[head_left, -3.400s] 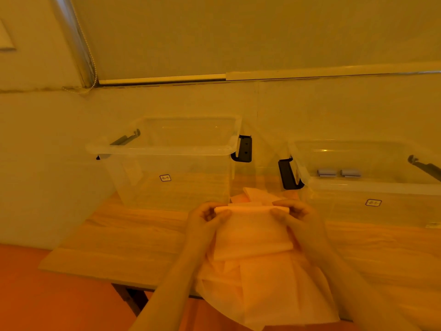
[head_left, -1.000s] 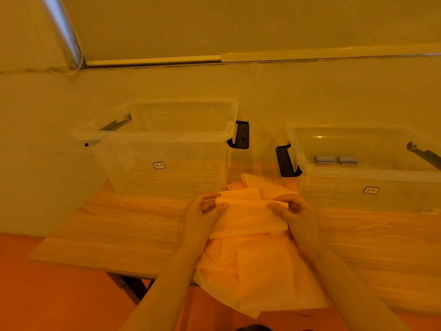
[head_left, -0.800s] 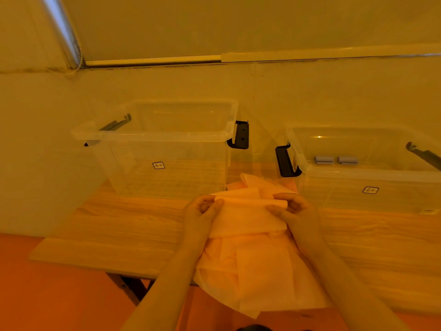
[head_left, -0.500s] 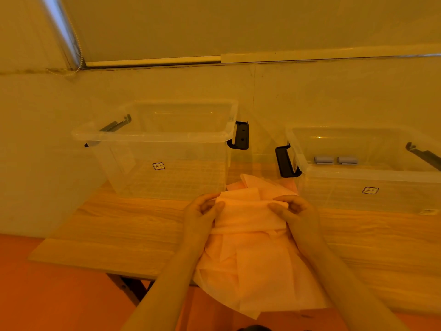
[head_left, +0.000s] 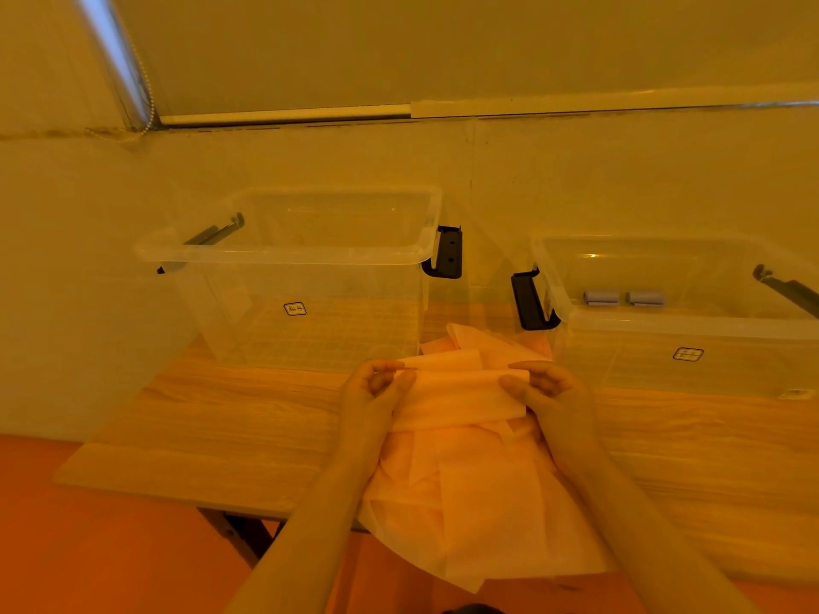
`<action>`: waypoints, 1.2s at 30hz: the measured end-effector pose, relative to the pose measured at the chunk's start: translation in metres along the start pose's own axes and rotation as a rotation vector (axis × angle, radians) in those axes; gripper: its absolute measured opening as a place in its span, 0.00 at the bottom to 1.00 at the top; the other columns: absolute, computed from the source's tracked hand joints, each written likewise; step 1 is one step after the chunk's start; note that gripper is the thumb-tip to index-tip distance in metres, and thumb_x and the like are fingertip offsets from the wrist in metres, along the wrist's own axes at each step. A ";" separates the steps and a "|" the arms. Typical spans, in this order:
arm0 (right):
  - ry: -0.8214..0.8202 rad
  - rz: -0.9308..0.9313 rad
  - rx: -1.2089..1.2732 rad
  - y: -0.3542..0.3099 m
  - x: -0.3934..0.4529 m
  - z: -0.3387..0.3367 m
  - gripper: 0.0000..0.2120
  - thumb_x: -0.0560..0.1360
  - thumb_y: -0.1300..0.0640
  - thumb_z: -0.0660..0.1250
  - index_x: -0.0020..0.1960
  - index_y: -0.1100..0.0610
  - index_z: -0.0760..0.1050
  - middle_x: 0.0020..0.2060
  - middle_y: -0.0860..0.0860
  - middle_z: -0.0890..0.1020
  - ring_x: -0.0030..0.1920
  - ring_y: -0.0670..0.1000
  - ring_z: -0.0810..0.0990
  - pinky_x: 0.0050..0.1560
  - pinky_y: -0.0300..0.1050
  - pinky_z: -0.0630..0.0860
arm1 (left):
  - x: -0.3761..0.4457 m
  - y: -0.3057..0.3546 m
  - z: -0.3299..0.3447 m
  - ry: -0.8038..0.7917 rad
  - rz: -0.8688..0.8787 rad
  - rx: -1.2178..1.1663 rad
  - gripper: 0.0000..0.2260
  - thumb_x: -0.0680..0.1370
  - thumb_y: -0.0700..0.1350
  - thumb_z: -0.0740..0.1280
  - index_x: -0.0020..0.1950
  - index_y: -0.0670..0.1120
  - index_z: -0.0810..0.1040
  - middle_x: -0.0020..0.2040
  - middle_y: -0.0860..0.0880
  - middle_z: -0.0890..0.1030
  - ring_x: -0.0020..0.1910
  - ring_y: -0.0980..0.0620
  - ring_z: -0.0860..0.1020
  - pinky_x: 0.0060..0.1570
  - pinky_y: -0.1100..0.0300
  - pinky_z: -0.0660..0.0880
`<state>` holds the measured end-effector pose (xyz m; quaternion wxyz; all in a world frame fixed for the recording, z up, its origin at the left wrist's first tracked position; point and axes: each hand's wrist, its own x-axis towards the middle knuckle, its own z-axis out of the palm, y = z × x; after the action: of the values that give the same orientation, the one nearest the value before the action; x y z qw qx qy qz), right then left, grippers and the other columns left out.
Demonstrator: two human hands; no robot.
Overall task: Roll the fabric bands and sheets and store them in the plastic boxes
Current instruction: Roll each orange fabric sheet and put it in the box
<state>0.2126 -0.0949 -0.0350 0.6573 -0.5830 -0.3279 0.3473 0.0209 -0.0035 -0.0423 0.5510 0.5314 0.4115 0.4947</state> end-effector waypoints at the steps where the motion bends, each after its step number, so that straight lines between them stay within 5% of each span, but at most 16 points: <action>1: -0.002 0.000 -0.005 0.000 0.000 0.000 0.08 0.72 0.58 0.72 0.51 0.52 0.80 0.50 0.52 0.83 0.45 0.50 0.84 0.36 0.40 0.80 | -0.001 0.001 -0.001 -0.024 -0.025 -0.030 0.10 0.73 0.41 0.72 0.54 0.46 0.79 0.48 0.48 0.83 0.46 0.52 0.81 0.39 0.60 0.78; 6: -0.010 -0.007 -0.033 -0.001 0.000 0.000 0.07 0.72 0.57 0.71 0.50 0.51 0.79 0.50 0.53 0.83 0.45 0.51 0.84 0.38 0.42 0.81 | -0.001 0.002 -0.002 -0.067 -0.057 -0.031 0.13 0.72 0.38 0.72 0.56 0.47 0.80 0.55 0.47 0.82 0.53 0.48 0.81 0.52 0.48 0.79; 12: -0.032 -0.004 0.000 -0.001 -0.001 -0.001 0.13 0.70 0.62 0.73 0.53 0.51 0.79 0.52 0.50 0.82 0.50 0.50 0.82 0.40 0.41 0.80 | -0.002 0.002 0.001 0.000 0.014 0.020 0.05 0.74 0.40 0.71 0.49 0.41 0.80 0.46 0.43 0.82 0.46 0.47 0.79 0.43 0.56 0.76; 17: -0.022 -0.004 -0.004 -0.001 0.000 -0.001 0.10 0.72 0.60 0.72 0.53 0.56 0.78 0.50 0.53 0.82 0.40 0.46 0.84 0.33 0.36 0.78 | -0.001 0.000 -0.001 -0.056 -0.006 -0.026 0.08 0.73 0.37 0.72 0.50 0.44 0.81 0.51 0.45 0.83 0.50 0.48 0.81 0.42 0.60 0.78; 21: -0.025 -0.018 -0.019 0.000 0.001 0.000 0.09 0.73 0.59 0.70 0.53 0.58 0.78 0.51 0.55 0.82 0.42 0.49 0.84 0.33 0.38 0.79 | 0.000 0.001 0.000 -0.083 -0.035 -0.073 0.12 0.72 0.34 0.72 0.51 0.48 0.80 0.52 0.46 0.83 0.51 0.50 0.81 0.42 0.61 0.79; 28: -0.023 -0.020 -0.030 -0.001 -0.001 -0.001 0.13 0.69 0.63 0.74 0.51 0.52 0.78 0.51 0.50 0.81 0.48 0.50 0.82 0.36 0.37 0.79 | 0.000 -0.001 0.000 -0.015 0.027 -0.002 0.05 0.74 0.39 0.70 0.49 0.47 0.81 0.45 0.48 0.82 0.45 0.52 0.80 0.38 0.64 0.76; 33: -0.021 -0.030 -0.048 0.001 0.001 -0.001 0.08 0.72 0.59 0.72 0.51 0.53 0.80 0.50 0.51 0.83 0.49 0.50 0.83 0.40 0.38 0.79 | 0.002 0.000 -0.001 -0.056 -0.053 -0.072 0.12 0.72 0.37 0.72 0.53 0.48 0.80 0.52 0.46 0.83 0.51 0.49 0.81 0.47 0.53 0.79; 36: -0.024 -0.046 -0.066 0.000 0.000 0.000 0.05 0.73 0.58 0.71 0.49 0.54 0.80 0.48 0.50 0.83 0.48 0.49 0.83 0.39 0.36 0.78 | 0.001 0.001 0.000 -0.041 -0.029 -0.059 0.08 0.73 0.38 0.71 0.50 0.47 0.81 0.49 0.46 0.83 0.49 0.48 0.81 0.44 0.57 0.79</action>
<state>0.2127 -0.0949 -0.0345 0.6416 -0.5924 -0.3602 0.3281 0.0209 -0.0024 -0.0416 0.5818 0.5188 0.3931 0.4877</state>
